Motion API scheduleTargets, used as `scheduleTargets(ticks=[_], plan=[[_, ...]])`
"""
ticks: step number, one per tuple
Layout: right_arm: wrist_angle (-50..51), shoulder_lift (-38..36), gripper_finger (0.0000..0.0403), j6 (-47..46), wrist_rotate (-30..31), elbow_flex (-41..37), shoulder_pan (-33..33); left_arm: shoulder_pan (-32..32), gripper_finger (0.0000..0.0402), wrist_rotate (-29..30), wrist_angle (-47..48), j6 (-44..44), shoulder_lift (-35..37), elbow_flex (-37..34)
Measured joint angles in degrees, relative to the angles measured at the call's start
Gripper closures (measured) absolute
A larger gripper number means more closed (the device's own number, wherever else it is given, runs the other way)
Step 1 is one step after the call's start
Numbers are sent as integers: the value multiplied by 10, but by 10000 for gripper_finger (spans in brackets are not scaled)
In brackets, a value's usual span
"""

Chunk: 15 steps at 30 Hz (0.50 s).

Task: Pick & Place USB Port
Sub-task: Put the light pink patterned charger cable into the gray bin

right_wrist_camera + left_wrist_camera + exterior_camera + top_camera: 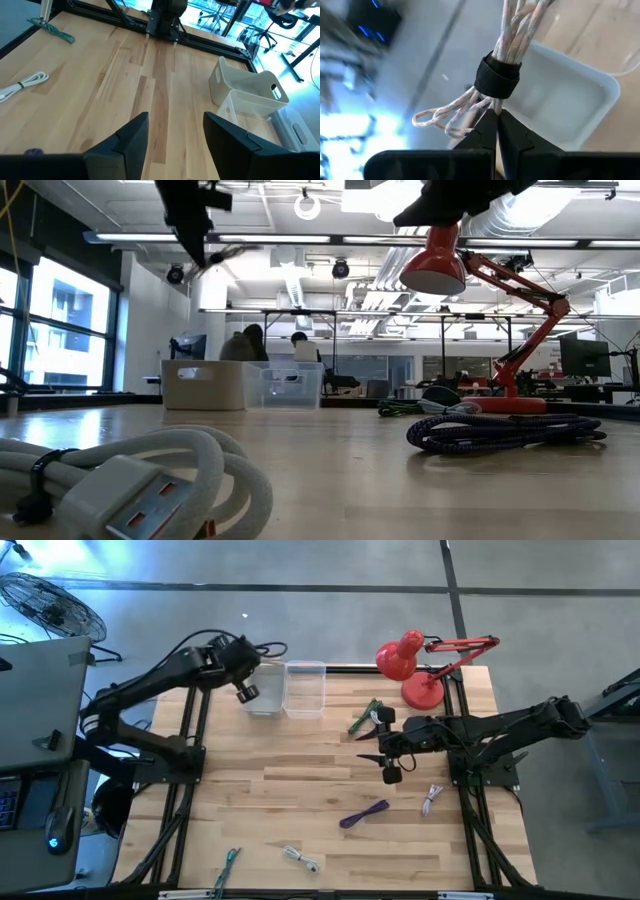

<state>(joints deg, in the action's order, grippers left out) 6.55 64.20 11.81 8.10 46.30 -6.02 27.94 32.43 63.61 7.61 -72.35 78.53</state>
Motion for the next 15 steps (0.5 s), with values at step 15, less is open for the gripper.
scheduleTargets(ticks=[15], plan=[[22,0,222,-15,-69,0,0,109,401,-216,-161,-65,-88,-136]])
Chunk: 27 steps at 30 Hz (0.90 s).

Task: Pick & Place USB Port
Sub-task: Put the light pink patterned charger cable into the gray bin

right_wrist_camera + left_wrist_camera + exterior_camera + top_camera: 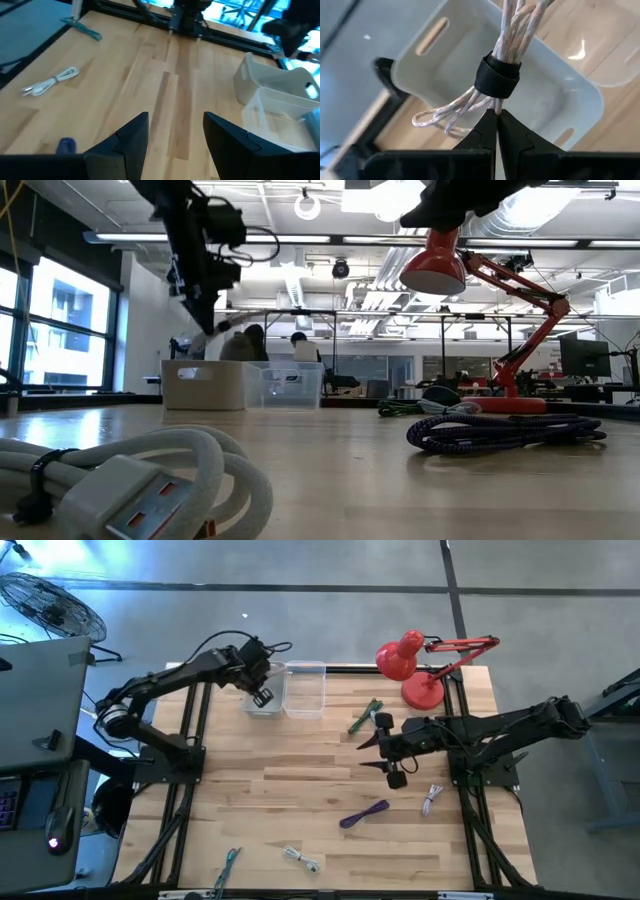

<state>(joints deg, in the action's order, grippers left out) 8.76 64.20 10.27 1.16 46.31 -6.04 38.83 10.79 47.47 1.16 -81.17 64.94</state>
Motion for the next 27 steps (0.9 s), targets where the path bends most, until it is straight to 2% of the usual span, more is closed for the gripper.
scheduleTargets(ticks=[10,14,21,27], plan=[[22,0,222,-23,-48,0,-2,5,401,-53,-29,-51,-35,-15],[27,0,222,-28,-50,0,-14,6,401,-47,-29,-84,-35,-15],[27,0,222,-28,-50,0,-42,5,401,-86,-26,-140,-44,-15],[27,0,221,-28,-50,0,-70,5,401,-92,-7,-176,-60,-15]])
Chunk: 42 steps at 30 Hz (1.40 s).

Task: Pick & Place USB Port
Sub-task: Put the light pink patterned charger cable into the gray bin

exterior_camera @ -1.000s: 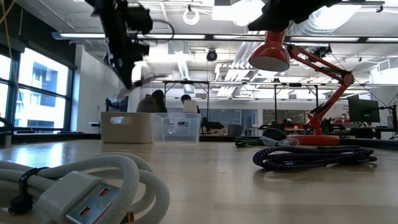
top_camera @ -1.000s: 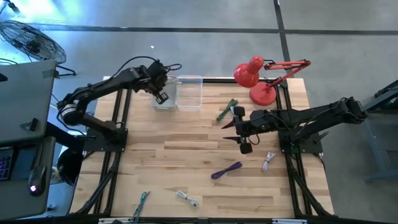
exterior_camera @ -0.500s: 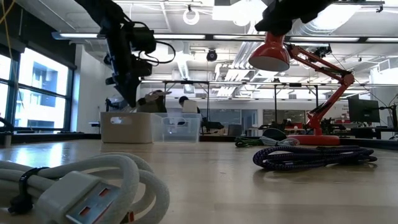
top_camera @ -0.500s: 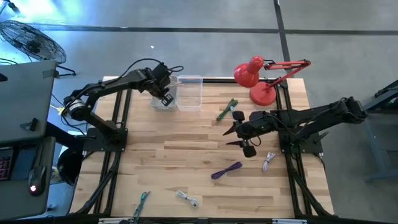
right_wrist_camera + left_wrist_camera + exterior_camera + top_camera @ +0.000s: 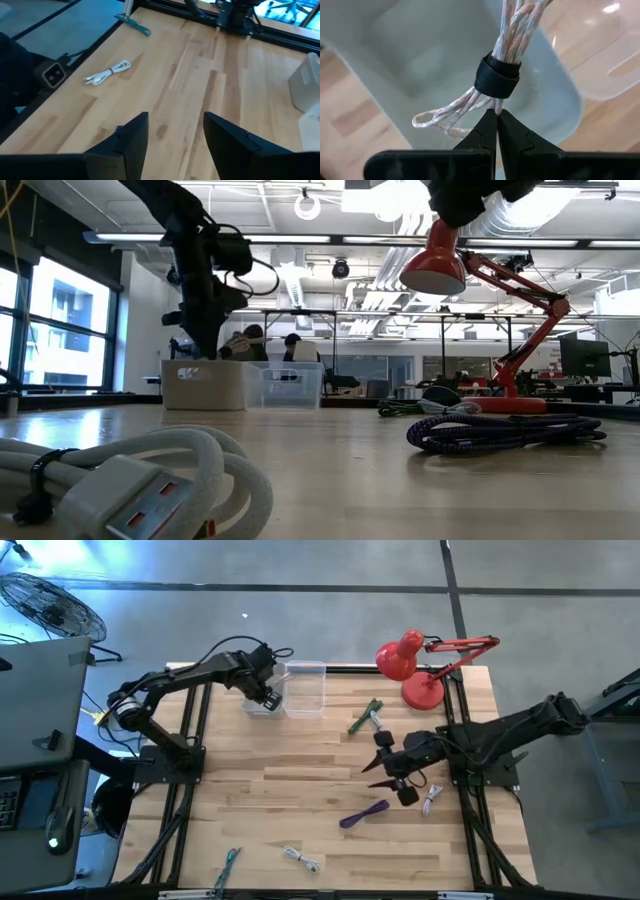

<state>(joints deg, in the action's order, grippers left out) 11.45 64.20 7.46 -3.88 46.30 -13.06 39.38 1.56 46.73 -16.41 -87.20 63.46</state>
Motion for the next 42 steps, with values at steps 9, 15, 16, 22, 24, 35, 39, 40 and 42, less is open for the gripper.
scheduleTargets(ticks=[9,15,16,22,24,35,39,40,42], plan=[[10,0,221,-13,0,0,-40,10,401,-13,-3,-55,-3,0],[23,0,222,-13,3,0,-58,24,401,-12,20,-68,-9,0],[27,0,222,-13,6,0,-61,27,401,-12,17,-71,-8,0],[46,0,222,-12,31,0,-76,26,399,1,3,-79,-8,-6],[52,0,222,-11,36,0,-78,26,395,3,0,-77,-11,-6],[67,0,222,1,28,-2,-80,27,375,41,-2,-75,-12,-6],[55,0,222,1,20,-19,-80,27,362,66,-4,-59,-12,-6],[47,0,222,1,20,-27,-80,27,358,69,-4,-50,-12,-6],[38,0,222,3,20,-40,-80,27,350,81,-3,-42,-12,-5]])
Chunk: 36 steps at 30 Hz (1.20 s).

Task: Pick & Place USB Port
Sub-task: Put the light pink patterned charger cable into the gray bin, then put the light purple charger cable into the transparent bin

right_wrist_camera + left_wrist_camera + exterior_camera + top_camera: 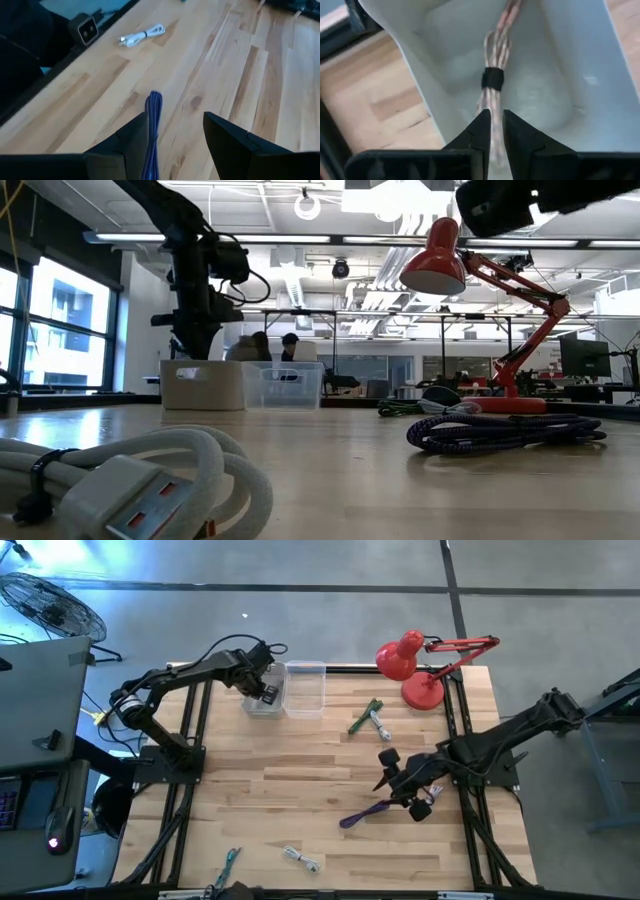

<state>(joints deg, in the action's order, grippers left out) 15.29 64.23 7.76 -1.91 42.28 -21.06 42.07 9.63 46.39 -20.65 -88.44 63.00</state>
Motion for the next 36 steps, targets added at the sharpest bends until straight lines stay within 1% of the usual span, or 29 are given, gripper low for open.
scheduleTargets(ticks=[3,6,9,12,14,15,17,19,22,25,27,29,31,34,36], plan=[[-10,0,221,1,10,-10,0,4,336,22,-18,14,0,16],[-17,0,222,2,29,-10,0,5,325,20,-48,65,1,46],[-27,0,222,8,31,-10,0,3,320,-12,-55,137,1,94],[-32,0,222,24,31,-10,0,3,318,-71,-51,235,2,154],[-32,0,222,46,38,-10,0,-3,318,-120,-35,297,2,197],[-31,0,222,65,46,-10,0,-8,318,-135,-23,330,3,215],[-20,0,222,99,67,-10,0,-24,318,-146,13,393,3,248],[-4,0,222,112,110,-10,0,-40,318,-141,58,440,3,274],[36,0,222,89,204,-10,0,-63,318,-126,124,497,3,295],[118,0,222,12,283,-1,0,-82,318,-95,190,523,3,296],[194,0,221,-61,304,17,0,-93,318,-71,215,534,3,285],[267,0,222,-134,304,39,0,-101,318,-53,219,551,2,265],[326,0,221,-183,278,60,-4,-103,318,-48,203,566,2,244],[377,0,222,-199,216,87,-20,-102,318,-55,169,586,2,210],[393,0,222,-179,172,102,-34,-102,318,-65,148,602,2,188]])
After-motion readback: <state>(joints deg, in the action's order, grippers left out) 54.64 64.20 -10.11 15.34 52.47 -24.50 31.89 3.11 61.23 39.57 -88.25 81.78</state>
